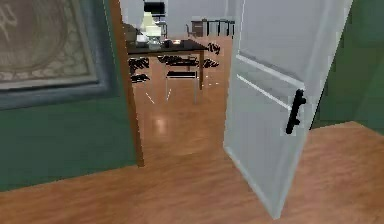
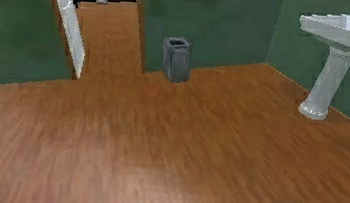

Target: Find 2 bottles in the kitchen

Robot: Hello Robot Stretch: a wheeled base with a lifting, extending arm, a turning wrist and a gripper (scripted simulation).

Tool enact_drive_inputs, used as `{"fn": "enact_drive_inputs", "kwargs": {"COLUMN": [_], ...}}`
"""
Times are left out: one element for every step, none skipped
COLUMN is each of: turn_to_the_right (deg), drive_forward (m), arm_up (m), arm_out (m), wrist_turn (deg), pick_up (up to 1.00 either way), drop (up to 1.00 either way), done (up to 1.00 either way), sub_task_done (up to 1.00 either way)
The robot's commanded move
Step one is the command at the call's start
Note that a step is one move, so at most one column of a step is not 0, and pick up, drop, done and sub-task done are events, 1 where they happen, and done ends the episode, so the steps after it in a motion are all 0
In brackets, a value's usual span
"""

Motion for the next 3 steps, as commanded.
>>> {"fn": "enact_drive_inputs", "kwargs": {"turn_to_the_right": [0.0,0.0,18.0], "drive_forward": [1.00,0.90,0.00], "arm_up": [0.00,0.00,0.00], "arm_out": [0.00,0.00,0.00], "wrist_turn": [0.0,0.0,0.0], "pick_up": [0.00,0.00,0.00], "drop": [0.00,0.00,0.00], "done": [0.00,0.00,0.00], "sub_task_done": [0.00,0.00,0.00]}}
